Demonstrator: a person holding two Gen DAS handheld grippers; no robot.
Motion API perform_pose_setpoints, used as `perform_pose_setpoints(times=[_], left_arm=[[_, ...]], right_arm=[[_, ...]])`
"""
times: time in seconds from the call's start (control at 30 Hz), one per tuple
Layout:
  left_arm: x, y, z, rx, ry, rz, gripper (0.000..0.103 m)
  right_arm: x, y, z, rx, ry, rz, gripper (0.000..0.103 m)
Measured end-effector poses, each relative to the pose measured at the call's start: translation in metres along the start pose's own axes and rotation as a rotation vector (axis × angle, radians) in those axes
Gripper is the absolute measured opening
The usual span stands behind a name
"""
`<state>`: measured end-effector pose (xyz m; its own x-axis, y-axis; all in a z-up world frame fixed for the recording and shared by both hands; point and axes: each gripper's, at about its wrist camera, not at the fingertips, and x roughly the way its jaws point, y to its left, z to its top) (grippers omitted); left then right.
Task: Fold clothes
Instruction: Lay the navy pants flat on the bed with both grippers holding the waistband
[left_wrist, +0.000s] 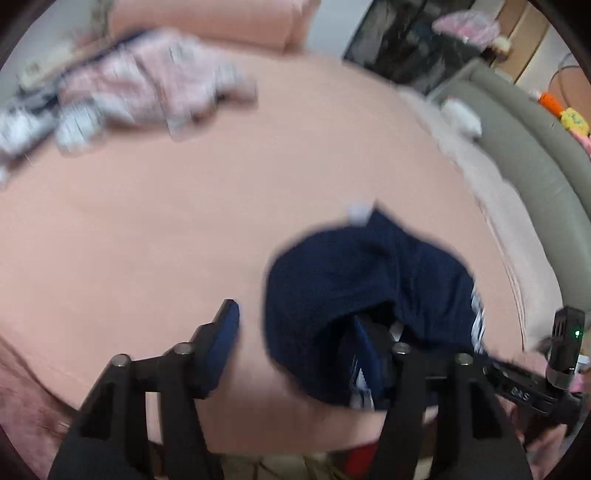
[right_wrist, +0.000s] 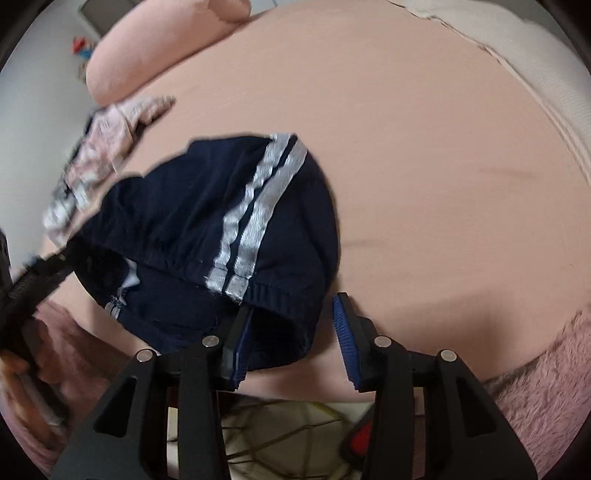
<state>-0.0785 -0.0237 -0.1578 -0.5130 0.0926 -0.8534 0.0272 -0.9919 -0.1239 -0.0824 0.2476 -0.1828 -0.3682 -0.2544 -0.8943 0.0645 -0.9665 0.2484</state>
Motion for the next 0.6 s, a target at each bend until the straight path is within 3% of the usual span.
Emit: perform_pose_setpoints(times=[0.03, 0.07, 0.1, 0.13, 0.17, 0.27, 0.37, 0.47, 0.6], left_arm=[[0.002, -0.001, 0.0, 0.001, 0.012, -0.009, 0.06], [0.005, -0.003, 0.001, 0.001, 0.024, -0.019, 0.05], [0.007, -0.004, 0.001, 0.002, 0.036, -0.028, 0.034], [0.009, -0.006, 0.002, 0.003, 0.048, -0.038, 0.026], [0.011, -0.007, 0.002, 0.004, 0.06, -0.047, 0.003], [0.004, -0.011, 0.019, 0.006, 0.056, -0.052, 0.003], [-0.066, -0.025, 0.066, 0.077, -0.117, -0.079, 0.003], [-0.132, -0.042, 0.112, 0.161, -0.302, -0.071, 0.003], [-0.195, -0.043, 0.153, 0.169, -0.492, -0.11, 0.003]], right_arm=[[0.003, 0.003, -0.001, -0.023, -0.008, -0.031, 0.039], [0.002, 0.007, 0.002, -0.054, -0.025, -0.081, 0.033], [0.0, 0.014, 0.004, -0.1, -0.048, -0.147, 0.024], [-0.003, 0.022, 0.009, -0.156, -0.079, -0.221, 0.02], [-0.006, 0.026, 0.015, -0.179, -0.101, -0.245, 0.013], [-0.036, 0.032, 0.039, -0.185, -0.205, -0.231, 0.009], [-0.085, 0.037, 0.071, -0.204, -0.298, -0.17, 0.009], [-0.151, 0.056, 0.094, -0.241, -0.469, -0.131, 0.009], [-0.226, 0.072, 0.105, -0.18, -0.678, -0.09, 0.009]])
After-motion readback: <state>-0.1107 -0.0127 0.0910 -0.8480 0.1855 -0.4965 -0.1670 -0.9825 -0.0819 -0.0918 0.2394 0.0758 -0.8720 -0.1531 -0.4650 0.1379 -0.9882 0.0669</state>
